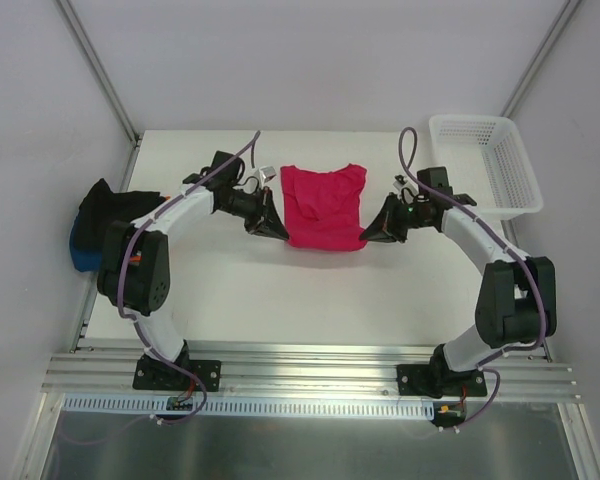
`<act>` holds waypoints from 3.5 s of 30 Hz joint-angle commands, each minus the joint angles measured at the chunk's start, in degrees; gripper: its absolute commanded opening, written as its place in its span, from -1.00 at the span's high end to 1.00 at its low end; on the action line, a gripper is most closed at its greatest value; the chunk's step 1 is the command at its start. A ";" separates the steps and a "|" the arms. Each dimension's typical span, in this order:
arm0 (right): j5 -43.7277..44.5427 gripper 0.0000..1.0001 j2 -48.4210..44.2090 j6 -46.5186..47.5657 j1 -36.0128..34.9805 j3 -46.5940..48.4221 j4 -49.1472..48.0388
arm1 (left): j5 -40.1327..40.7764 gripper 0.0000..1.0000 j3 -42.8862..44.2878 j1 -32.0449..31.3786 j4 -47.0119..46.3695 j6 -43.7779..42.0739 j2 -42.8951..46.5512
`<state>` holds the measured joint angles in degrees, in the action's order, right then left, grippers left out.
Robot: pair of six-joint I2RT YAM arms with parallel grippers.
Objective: Fold and stack the t-shirts
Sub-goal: Grab one side of the 2/3 rectangular tshirt with both arms, then fold the long partially folded tshirt into a neat square
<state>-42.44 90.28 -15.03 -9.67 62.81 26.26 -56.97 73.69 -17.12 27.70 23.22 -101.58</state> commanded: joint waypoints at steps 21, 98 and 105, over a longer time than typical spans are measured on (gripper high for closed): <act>-1.68 0.99 31.69 -6.59 4.49 38.07 -12.63 | 2.12 1.00 40.64 4.82 1.30 -5.55 -29.61; 5.60 -0.57 49.21 -11.87 -2.99 49.88 -17.91 | 19.61 -0.87 29.43 3.67 -4.59 5.17 -31.06; 8.33 -0.57 44.02 -10.90 -3.51 44.43 -16.42 | 18.92 -0.91 20.71 3.94 -4.15 7.89 -24.81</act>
<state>-37.34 139.00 -27.97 -13.19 109.16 6.57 -40.25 97.60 -12.67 20.01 30.55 -129.45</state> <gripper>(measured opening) 0.784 0.950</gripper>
